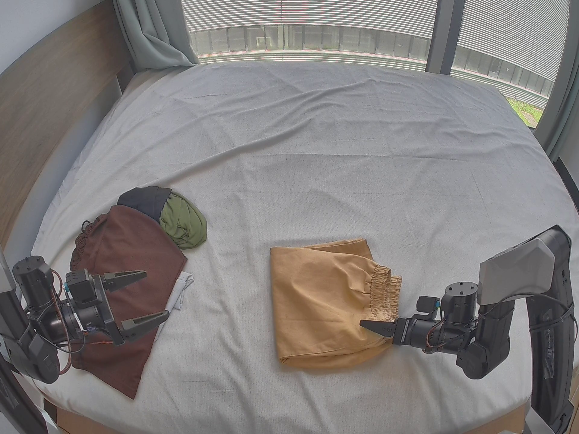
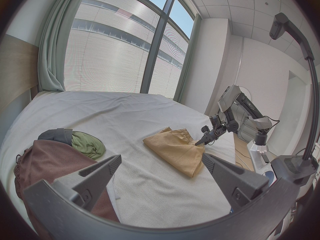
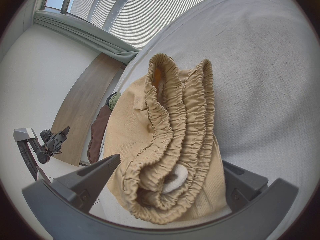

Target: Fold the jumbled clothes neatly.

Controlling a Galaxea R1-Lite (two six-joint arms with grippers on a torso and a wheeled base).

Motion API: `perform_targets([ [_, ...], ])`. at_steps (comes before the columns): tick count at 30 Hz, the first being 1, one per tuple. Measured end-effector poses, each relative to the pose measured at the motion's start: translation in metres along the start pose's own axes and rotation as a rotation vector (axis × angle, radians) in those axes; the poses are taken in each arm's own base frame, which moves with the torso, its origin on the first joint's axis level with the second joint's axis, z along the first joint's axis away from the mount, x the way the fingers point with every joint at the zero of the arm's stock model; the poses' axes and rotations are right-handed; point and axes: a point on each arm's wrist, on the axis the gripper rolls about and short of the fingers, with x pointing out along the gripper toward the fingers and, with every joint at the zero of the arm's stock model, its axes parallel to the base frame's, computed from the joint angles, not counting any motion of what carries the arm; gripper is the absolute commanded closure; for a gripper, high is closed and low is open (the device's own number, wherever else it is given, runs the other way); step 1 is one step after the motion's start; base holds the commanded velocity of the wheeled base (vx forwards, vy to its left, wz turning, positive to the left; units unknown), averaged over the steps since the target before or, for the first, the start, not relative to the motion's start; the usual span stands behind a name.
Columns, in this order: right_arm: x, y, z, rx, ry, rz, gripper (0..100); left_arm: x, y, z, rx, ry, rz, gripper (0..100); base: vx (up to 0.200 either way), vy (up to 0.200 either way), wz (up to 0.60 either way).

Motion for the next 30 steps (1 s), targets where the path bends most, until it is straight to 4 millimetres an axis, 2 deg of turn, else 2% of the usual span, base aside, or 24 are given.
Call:
perform_targets([
  [15, 0.0018, 0.0005, -0.0001, -0.002, 0.001, 0.005, 0, 0.0001, 0.0000, 0.0001, 0.000, 0.000, 0.000, 0, 0.000, 0.000, 0.00],
  [16, 0.0019, 0.0004, 0.0000, -0.002, 0.000, 0.005, 100, 0.0000, 0.0001, 0.0001, 0.000, 0.000, 0.000, 0, 0.000, 0.000, 0.00],
  [30, 0.0036, 0.0000, -0.0027, 0.001, 0.011, 0.005, 100, 0.0004, -0.0002, 0.0001, 0.001, 0.000, -0.002, 0, 0.000, 0.000, 0.00],
])
